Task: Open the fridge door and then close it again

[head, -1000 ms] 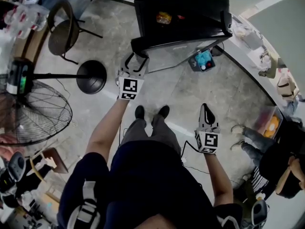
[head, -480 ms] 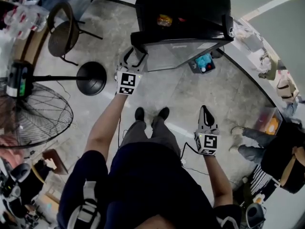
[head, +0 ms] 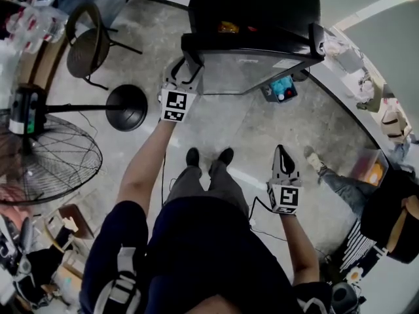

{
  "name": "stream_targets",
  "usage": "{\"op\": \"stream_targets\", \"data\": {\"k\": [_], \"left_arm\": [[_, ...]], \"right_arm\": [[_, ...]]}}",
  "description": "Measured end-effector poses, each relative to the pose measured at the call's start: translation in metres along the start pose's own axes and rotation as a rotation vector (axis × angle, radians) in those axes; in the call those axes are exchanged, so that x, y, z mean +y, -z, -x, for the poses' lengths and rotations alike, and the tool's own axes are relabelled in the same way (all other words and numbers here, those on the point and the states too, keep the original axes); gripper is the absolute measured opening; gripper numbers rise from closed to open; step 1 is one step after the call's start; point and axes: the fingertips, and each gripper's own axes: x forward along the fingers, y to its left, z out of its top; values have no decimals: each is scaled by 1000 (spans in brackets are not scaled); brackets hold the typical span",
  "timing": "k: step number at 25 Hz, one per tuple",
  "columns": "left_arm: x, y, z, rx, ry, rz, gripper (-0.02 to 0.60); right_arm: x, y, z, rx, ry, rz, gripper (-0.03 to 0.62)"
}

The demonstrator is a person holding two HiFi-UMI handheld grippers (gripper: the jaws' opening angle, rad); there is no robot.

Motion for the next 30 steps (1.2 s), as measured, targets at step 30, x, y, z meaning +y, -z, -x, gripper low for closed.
{"op": "stream_targets", "data": {"k": [30], "left_arm": [[29, -8, -54, -29, -23, 7, 230]], "right_arm": [[71, -104, -93, -250, -177, 72, 20]]}}
